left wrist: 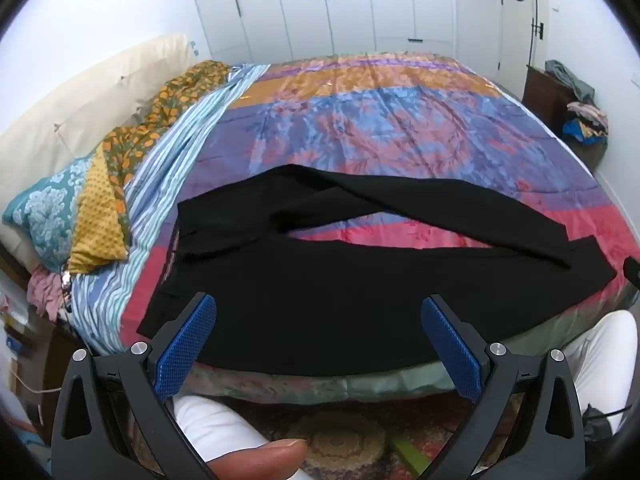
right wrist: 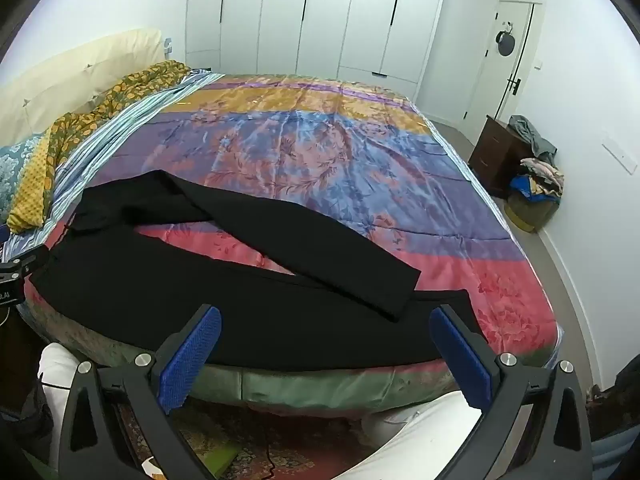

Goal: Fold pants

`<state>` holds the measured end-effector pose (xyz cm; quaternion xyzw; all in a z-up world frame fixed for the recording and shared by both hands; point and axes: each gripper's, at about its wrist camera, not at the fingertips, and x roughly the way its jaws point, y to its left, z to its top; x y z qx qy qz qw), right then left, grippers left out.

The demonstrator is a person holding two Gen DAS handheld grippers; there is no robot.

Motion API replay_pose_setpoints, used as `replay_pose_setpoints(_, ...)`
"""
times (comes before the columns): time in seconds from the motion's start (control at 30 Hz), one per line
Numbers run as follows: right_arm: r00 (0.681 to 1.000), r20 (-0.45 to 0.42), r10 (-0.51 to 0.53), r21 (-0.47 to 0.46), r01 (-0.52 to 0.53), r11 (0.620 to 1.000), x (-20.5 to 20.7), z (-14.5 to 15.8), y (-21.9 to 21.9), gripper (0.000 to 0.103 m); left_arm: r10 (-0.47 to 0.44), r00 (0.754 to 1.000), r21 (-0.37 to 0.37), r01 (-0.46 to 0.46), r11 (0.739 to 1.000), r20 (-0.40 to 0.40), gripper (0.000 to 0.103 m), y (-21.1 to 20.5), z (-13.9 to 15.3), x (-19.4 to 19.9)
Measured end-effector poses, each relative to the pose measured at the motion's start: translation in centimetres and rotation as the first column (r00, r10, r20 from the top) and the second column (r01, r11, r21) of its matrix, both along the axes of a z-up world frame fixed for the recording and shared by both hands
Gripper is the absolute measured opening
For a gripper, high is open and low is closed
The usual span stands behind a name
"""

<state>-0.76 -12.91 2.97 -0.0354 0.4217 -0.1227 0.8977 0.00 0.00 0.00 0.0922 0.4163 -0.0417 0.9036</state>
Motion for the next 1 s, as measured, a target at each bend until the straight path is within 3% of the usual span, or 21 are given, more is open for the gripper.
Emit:
replay_pose_setpoints(0.2,1.0,0.013,0.023,0.049,-0.024,0.999,0.1,-0.3,-0.7,0.103,-0.004,1.0,-0.001,0.004,1.0,-0.004,0.102,-0.3,-0.3,-0.1)
replay_pose_setpoints(0.7,0.999,0.001,0.032,0.062,-0.032,0.998,1.0,-0.4,0.4,0.103,-0.038,0.999,0.008,0.038,0.999,-0.029,0.102,-0.6,-0.7,-0.2)
replay_pose_setpoints(1.0,1.0,-0.009,0.025,0.051,-0.024,0.998,1.1,-0.7,0.5,0.103,-0.043,0.999,0.073,0.045,0.996,-0.033,0.102,-1.2,-0.9,-0.3)
